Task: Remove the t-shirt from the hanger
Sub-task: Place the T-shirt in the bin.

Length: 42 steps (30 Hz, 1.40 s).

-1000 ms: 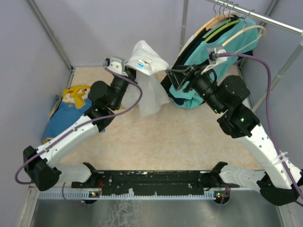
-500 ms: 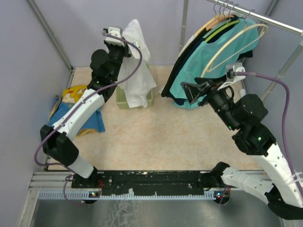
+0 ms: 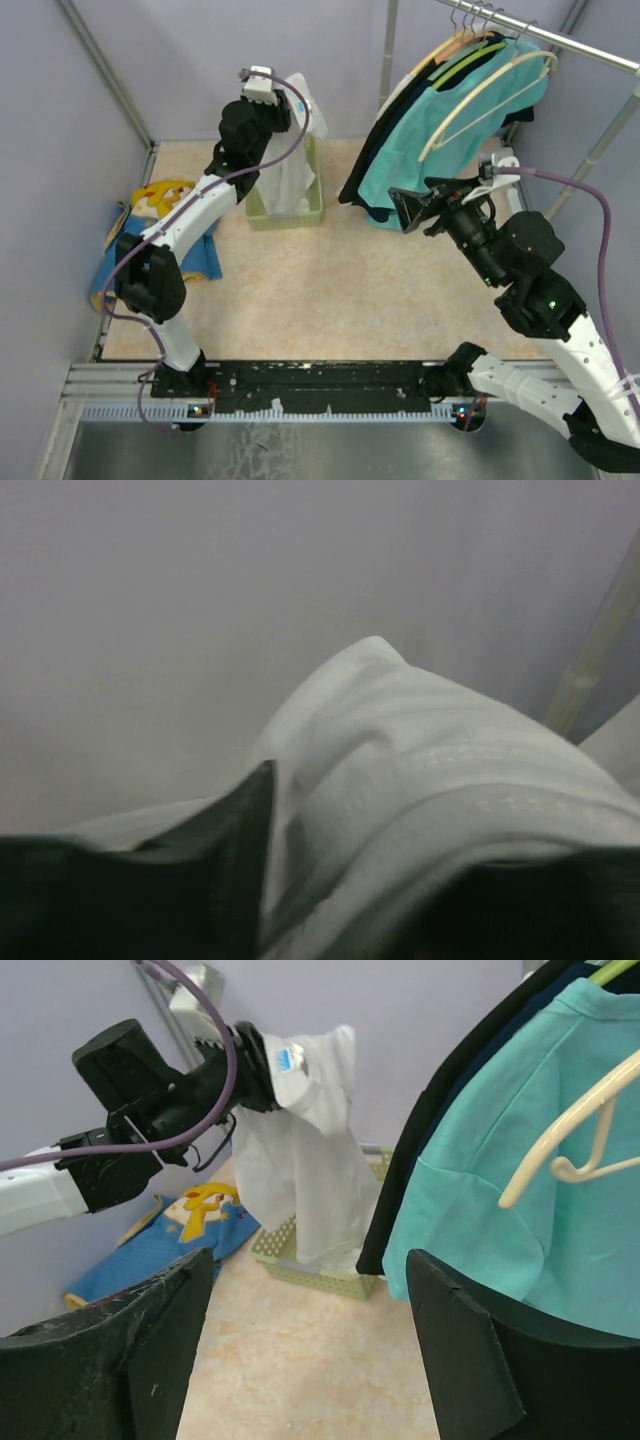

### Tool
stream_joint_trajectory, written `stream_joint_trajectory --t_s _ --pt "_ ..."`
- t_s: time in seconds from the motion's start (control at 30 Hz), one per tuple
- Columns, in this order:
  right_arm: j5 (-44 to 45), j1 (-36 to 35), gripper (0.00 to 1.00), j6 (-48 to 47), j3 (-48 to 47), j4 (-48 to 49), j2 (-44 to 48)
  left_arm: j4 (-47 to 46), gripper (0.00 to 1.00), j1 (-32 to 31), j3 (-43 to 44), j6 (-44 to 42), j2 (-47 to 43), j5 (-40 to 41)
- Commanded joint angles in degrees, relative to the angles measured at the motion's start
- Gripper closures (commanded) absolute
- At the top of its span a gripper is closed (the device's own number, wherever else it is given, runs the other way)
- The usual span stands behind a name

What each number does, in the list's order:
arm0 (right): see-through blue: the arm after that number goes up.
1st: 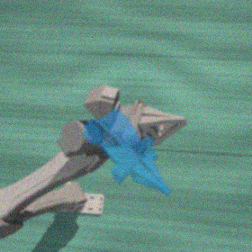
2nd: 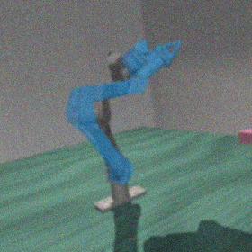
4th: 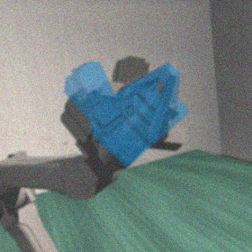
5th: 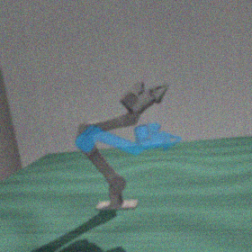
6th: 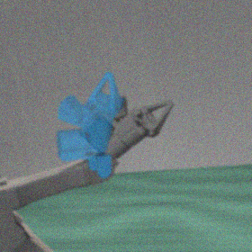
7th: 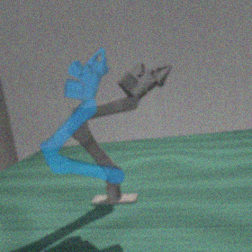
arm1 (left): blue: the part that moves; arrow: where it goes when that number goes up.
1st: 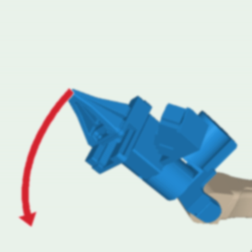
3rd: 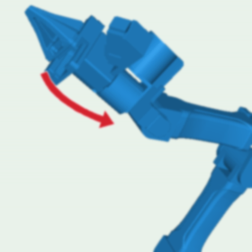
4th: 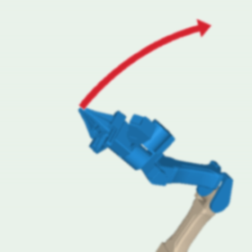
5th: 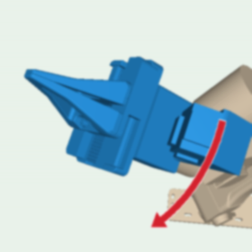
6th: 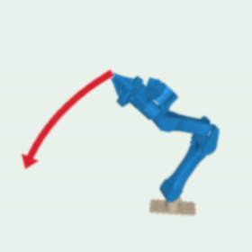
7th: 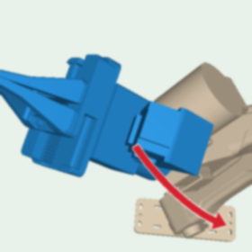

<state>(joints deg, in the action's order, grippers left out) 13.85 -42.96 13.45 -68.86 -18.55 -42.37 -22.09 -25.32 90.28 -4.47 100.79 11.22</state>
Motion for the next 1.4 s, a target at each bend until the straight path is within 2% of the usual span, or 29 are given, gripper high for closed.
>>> stream_joint_trajectory --t_s 0.0,0.03,0.13,0.3,0.43,0.6,0.67,0.83,1.0,1.07,1.13,1.23,1.37 --pt "2.9 -0.3 0.20 -1.1 0.2 -0.2 1.8 10.5 0.27 1.6 2.9 7.5 3.5 -1.9" --pt "3.3 -0.3 0.19 -1.2 0.2 -0.7 1.9 13.9 0.21 1.7 4.4 8.5 4.5 -1.7" --pt "4.5 -0.3 0.19 -1.4 0.2 -1.5 2.3 19.7 0.12 2.0 5.9 10.2 5.4 -0.9" --pt "5.1 -0.3 0.19 -1.6 0.6 -1.8 2.5 20.8 0.04 2.1 2.1 12.0 1.0 4.7" --pt "5.8 -0.3 0.19 -1.6 -0.1 -3.0 2.1 26.5 0.03 3.4 5.8 13.7 2.2 0.7" --pt "7.4 -0.3 0.16 -1.2 -1.9 -5.5 1.3 41.4 0.03 5.8 17.0 15.9 10.6 -4.2" --pt "8.2 -0.3 0.15 -0.8 -2.6 -6.5 0.9 43.2 0.03 6.7 17.2 17.3 12.1 -5.9" --pt "9.1 -0.3 0.14 -0.7 -3.1 -7.6 0.5 39.3 0.01 8.6 8.9 20.6 8.8 -11.5" --pt "9.4 -0.3 0.13 -0.8 -3.1 -7.5 0.3 39.6 0.01 8.7 7.5 20.4 7.2 -14.6" --pt "9.6 -0.3 0.07 -0.9 -3.0 -7.3 0.2 39.2 0.01 8.7 7.0 20.0 6.1 -16.1" --pt "9.9 -0.3 0.01 -1.0 -2.7 -7.0 0.4 37.3 0.01 8.7 5.2 20.2 3.8 -17.1" --pt "11.0 -0.3 0.01 -1.0 -2.4 -6.3 1.1 33.9 0.01 8.7 2.4 21.1 -0.3 -18.5" --pt "11.8 -0.3 0.01 -0.9 -2.5 -5.7 2.1 25.5 0.01 8.6 -3.1 23.2 -7.5 -25.4"
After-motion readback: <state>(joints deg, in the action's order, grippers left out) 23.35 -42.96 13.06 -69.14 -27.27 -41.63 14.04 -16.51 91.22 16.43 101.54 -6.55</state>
